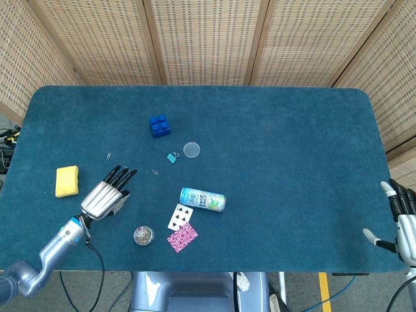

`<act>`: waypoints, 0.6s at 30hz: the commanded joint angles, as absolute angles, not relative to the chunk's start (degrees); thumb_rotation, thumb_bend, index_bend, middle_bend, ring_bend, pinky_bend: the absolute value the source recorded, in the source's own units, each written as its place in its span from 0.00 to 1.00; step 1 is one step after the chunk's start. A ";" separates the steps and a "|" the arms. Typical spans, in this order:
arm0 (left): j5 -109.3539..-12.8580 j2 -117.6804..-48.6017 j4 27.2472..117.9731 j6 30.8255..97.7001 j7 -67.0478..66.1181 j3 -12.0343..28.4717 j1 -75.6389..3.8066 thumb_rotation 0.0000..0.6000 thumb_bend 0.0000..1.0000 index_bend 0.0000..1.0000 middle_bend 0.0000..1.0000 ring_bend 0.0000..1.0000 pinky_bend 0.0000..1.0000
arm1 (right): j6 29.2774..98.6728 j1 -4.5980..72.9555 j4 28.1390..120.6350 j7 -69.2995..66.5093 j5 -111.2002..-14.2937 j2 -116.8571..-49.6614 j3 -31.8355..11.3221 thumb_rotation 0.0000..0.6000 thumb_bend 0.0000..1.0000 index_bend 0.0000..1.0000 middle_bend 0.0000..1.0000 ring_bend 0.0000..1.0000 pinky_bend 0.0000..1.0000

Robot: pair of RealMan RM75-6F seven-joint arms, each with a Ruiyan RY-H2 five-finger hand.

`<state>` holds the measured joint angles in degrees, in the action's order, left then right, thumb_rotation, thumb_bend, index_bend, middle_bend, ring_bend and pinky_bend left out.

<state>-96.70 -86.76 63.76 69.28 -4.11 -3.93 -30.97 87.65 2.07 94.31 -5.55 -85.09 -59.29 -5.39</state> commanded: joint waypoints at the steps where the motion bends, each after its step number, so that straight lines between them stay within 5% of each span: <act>1: -100.29 -82.37 70.95 73.63 -3.43 -5.93 -29.83 1.00 0.54 0.67 0.00 0.00 0.00 | 87.72 2.03 94.33 -5.59 -85.17 -59.27 -5.35 1.00 0.00 0.03 0.00 0.00 0.00; 18: -104.18 -79.62 81.69 69.35 -8.47 -10.87 -29.33 1.00 0.54 0.67 0.00 0.00 0.00 | 88.07 1.82 94.28 -6.45 -85.39 -58.96 -5.31 1.00 0.00 0.03 0.00 0.00 0.00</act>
